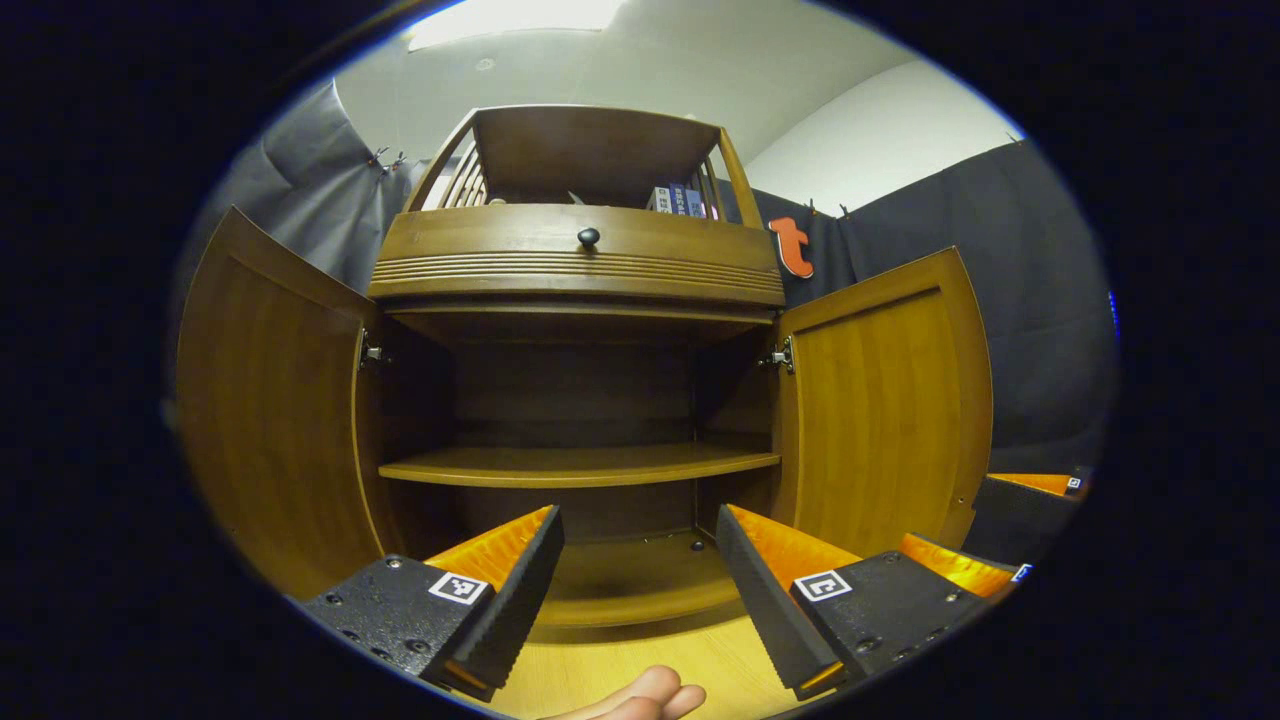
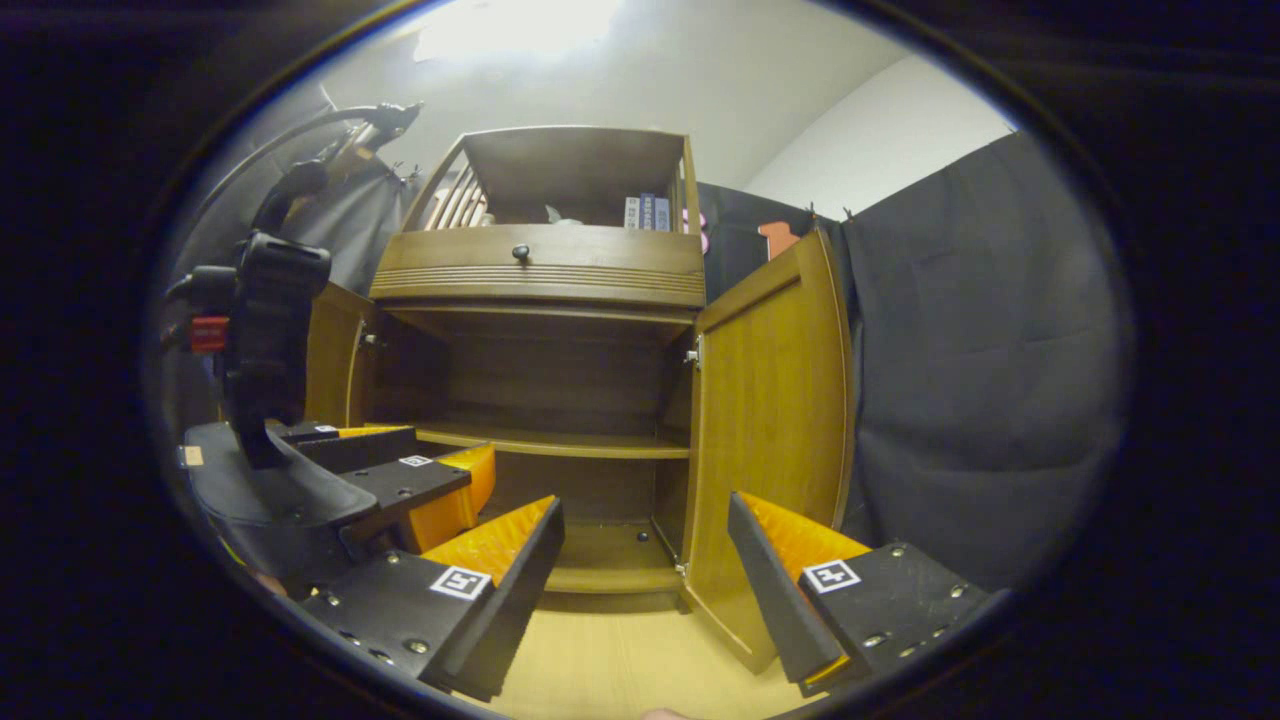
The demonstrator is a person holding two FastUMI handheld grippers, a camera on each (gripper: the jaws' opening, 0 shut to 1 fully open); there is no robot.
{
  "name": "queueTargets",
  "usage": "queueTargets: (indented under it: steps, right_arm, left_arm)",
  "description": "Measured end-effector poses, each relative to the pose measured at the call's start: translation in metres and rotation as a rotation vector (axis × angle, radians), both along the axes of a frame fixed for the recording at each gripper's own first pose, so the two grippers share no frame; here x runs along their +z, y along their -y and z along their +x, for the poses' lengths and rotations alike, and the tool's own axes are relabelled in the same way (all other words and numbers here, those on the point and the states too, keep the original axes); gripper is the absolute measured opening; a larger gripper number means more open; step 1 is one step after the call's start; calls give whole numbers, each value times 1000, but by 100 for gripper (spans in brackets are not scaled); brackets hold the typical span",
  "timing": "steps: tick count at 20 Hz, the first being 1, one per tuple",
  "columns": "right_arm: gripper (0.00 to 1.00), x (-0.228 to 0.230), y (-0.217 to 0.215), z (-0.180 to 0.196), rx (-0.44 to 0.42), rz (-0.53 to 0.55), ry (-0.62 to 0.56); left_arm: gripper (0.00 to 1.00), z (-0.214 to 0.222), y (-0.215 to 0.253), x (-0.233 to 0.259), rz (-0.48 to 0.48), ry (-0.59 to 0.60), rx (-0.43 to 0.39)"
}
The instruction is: Open the right door of the double-door shoe cabinet with the right hand, and open the left door with the left hand.
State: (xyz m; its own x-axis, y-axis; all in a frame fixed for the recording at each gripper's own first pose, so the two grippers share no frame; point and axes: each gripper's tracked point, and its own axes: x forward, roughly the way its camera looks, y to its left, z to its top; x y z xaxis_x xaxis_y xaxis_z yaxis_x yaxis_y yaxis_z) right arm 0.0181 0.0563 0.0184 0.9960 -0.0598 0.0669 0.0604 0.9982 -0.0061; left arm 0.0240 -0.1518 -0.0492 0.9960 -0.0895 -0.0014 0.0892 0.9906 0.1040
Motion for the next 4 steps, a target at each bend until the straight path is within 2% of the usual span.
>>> queueTargets:
  steps: [4]
  right_arm:
    - [98,-3,2,3,-9,-7,-10]
  left_arm:
    - [96,-2,-7,5,-5,-2,11]
